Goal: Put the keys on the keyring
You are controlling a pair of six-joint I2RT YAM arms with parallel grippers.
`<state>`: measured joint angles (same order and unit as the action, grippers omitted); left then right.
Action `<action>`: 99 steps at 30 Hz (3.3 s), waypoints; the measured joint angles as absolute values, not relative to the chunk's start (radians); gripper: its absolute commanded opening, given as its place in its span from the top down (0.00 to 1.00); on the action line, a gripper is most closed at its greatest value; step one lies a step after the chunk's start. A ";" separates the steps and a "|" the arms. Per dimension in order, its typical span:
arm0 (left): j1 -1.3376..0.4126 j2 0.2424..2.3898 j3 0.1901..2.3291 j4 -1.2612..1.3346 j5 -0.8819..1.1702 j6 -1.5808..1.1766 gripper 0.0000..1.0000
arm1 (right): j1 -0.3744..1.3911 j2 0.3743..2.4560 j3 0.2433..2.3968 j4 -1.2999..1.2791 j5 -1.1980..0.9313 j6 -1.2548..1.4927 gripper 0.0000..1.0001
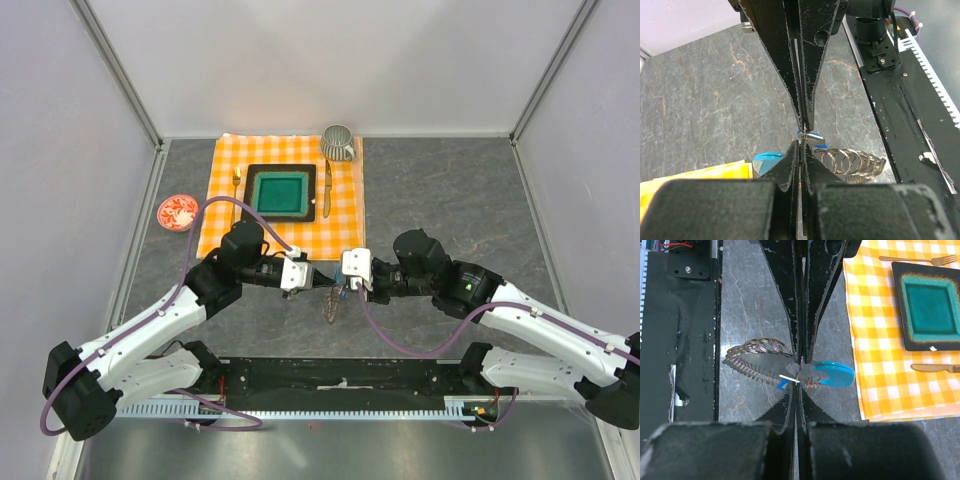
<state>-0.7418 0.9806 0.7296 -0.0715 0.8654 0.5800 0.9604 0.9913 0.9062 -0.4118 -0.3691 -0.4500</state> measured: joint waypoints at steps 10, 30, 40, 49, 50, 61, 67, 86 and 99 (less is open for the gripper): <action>-0.742 0.981 0.730 -0.072 0.870 0.580 0.98 | 0.960 0.991 0.906 -0.412 -0.369 -0.450 1.00; -0.742 0.988 0.730 -0.071 0.896 0.580 0.98 | 0.960 0.992 0.906 -0.411 -0.386 -0.450 1.00; -0.745 0.992 0.730 -0.069 0.898 0.580 0.98 | 0.960 0.992 0.906 -0.411 -0.388 -0.449 1.00; -0.748 0.983 0.730 -0.068 0.868 0.580 0.98 | 0.963 0.992 0.906 -0.412 -0.379 -0.449 1.00; -0.748 0.983 0.730 -0.068 0.867 0.580 0.98 | 0.963 0.992 0.906 -0.412 -0.376 -0.449 1.00; -0.748 0.981 0.730 -0.068 0.864 0.580 0.98 | 0.963 0.993 0.906 -0.413 -0.358 -0.447 1.00; -0.748 0.981 0.730 -0.068 0.864 0.580 0.98 | 0.963 0.995 0.906 -0.413 -0.350 -0.441 1.00; -0.748 0.981 0.730 -0.068 0.862 0.580 0.98 | 0.963 1.000 0.906 -0.413 -0.345 -0.439 1.00; -0.749 0.981 0.730 -0.068 0.863 0.580 0.98 | 0.963 0.991 0.906 -0.412 -0.355 -0.440 1.00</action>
<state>-0.7486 0.9810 0.7296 -0.0681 0.8631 0.5797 0.9630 0.9905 0.9062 -0.4122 -0.3550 -0.4400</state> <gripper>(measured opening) 0.019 0.008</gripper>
